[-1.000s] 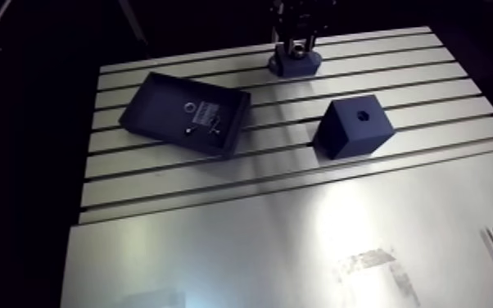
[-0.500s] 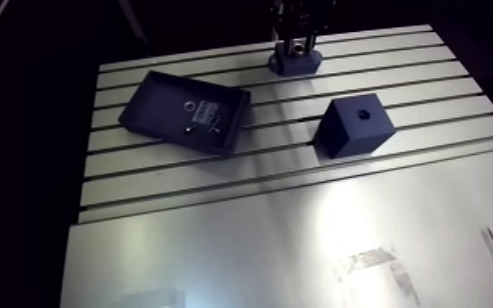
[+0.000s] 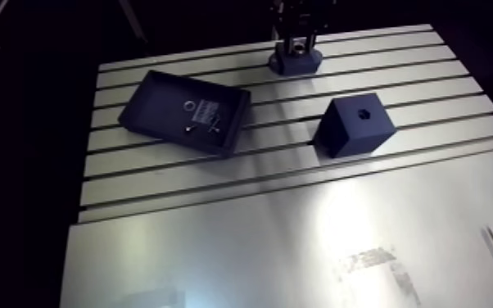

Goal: Pick up the bearing and press it into the housing until flush.

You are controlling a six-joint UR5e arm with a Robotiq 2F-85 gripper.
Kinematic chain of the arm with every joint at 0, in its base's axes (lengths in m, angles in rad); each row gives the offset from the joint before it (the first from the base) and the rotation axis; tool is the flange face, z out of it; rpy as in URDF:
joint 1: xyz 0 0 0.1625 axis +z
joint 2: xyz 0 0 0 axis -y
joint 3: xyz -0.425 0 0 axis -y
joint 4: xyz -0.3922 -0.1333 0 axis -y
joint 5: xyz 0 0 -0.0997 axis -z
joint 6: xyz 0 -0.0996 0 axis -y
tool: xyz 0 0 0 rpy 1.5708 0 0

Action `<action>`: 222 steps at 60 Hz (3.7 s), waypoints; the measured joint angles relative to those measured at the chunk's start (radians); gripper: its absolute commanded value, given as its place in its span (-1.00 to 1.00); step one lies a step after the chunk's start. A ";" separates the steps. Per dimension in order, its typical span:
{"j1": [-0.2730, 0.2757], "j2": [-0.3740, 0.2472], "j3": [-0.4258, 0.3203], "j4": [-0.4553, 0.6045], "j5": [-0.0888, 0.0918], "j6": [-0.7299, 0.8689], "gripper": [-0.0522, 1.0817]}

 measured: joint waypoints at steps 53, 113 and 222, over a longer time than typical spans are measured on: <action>0.000 -0.003 0.004 0.000 0.000 -0.001 -0.90; -0.003 -0.079 -0.016 0.055 0.017 -0.041 1.00; -0.008 -0.015 0.000 0.016 0.023 -0.075 0.99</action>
